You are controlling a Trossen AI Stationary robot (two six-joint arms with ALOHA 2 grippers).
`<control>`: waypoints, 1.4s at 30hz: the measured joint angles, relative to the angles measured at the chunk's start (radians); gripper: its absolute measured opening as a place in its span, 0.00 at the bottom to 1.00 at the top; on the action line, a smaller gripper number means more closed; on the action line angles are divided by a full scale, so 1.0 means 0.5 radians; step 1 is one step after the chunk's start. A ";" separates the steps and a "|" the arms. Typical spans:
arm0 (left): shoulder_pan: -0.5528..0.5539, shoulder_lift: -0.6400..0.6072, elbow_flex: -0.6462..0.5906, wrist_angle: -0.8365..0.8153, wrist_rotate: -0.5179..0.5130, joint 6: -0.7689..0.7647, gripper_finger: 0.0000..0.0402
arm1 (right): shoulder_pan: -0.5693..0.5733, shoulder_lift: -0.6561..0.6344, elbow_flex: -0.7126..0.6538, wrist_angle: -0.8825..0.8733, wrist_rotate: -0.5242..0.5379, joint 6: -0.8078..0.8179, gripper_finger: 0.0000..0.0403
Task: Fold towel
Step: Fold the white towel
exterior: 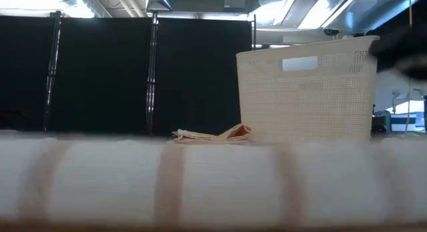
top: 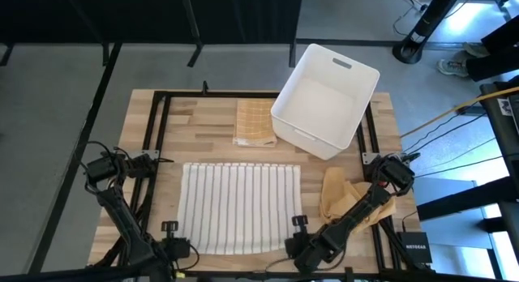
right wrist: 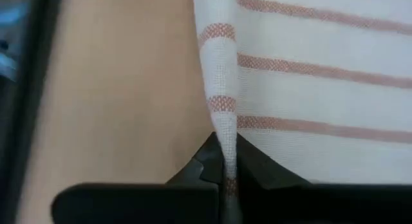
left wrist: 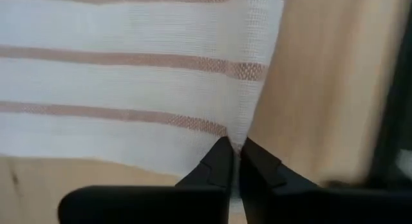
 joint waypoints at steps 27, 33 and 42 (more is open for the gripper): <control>0.231 -0.157 0.153 -1.315 -0.874 -0.573 0.01 | -0.241 -0.240 0.107 -0.900 0.624 0.402 0.01; 0.382 -0.157 -0.116 -1.292 -0.865 -0.547 0.02 | -0.471 -0.240 -0.046 -0.879 0.605 0.350 0.01; 0.511 -0.156 -0.450 -0.950 -0.860 -0.481 0.02 | -0.705 -0.241 -0.187 -0.755 0.604 0.236 0.01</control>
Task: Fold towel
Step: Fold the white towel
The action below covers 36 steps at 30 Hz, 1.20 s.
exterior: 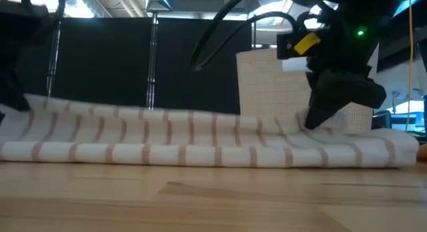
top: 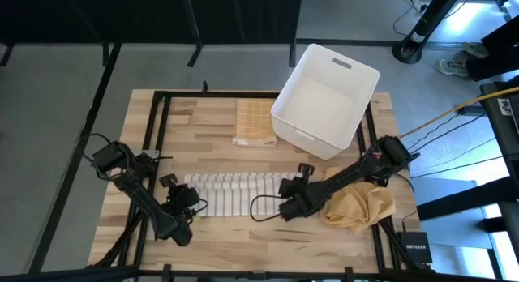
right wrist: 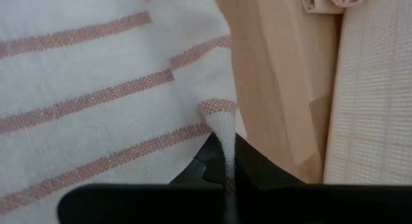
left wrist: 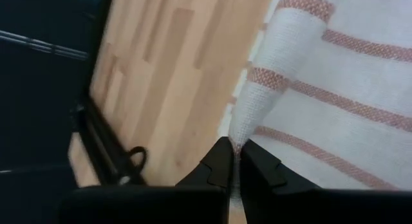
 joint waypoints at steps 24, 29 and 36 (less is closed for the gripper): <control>-0.402 -0.481 0.333 0.334 0.520 -0.168 0.01 | 0.392 -0.003 0.526 -0.217 -0.576 0.074 0.01; -0.423 -0.513 0.280 0.165 0.324 -0.274 0.01 | 0.400 -0.003 0.476 -0.224 -0.376 0.076 0.01; -0.279 -0.498 0.048 0.085 0.284 -0.339 0.02 | 0.206 -0.003 0.283 -0.206 -0.181 0.115 0.01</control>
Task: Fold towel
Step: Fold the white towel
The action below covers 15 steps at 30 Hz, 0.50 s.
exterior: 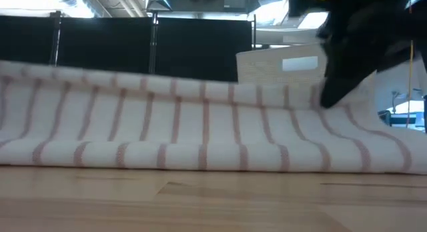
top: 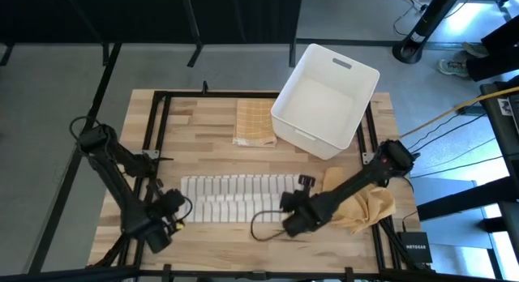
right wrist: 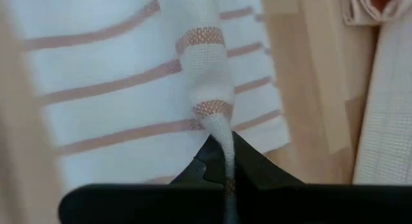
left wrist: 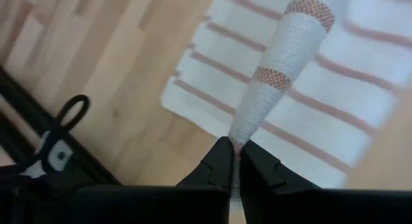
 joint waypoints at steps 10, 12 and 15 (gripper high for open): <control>0.147 0.000 -0.315 0.195 -0.096 0.042 0.02 | -0.226 0.001 -0.250 0.236 0.048 0.000 0.01; 0.162 0.000 -0.362 0.268 -0.097 0.077 0.02 | -0.242 0.001 -0.275 0.289 0.031 0.000 0.02; 0.183 0.000 -0.403 0.372 -0.128 0.114 0.02 | -0.264 0.001 -0.283 0.311 0.060 0.053 0.06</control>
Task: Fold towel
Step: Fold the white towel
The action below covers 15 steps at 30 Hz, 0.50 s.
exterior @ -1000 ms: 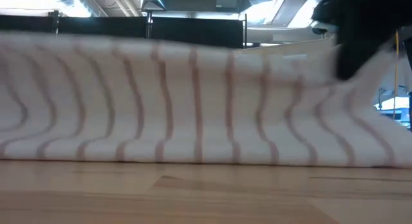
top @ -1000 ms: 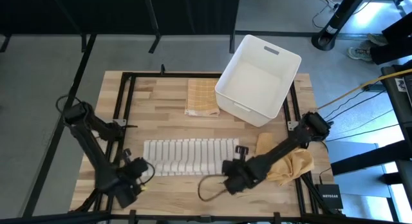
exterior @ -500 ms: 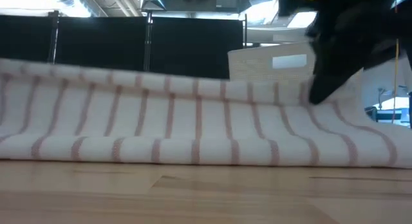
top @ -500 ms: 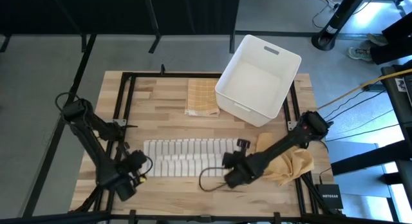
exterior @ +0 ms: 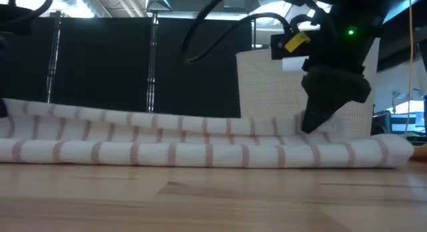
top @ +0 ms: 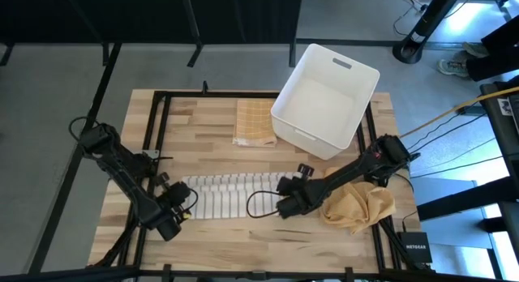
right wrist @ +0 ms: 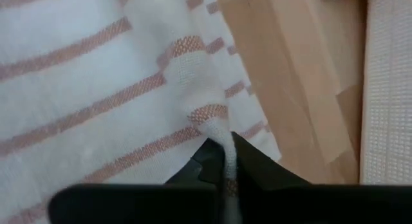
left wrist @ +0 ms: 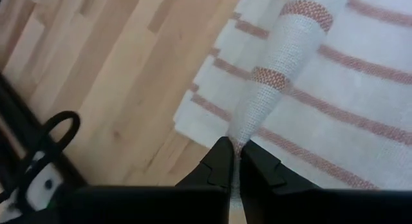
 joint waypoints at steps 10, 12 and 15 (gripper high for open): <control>0.130 -0.003 0.005 -0.139 -0.036 0.066 0.33 | -0.061 0.001 0.049 -0.155 0.008 0.075 0.43; 0.149 -0.016 0.040 -0.330 -0.045 -0.069 0.38 | -0.067 0.002 0.124 -0.306 0.008 0.103 0.49; 0.121 -0.029 0.105 -0.485 -0.127 -0.243 0.42 | -0.059 0.002 0.241 -0.440 0.060 0.117 0.54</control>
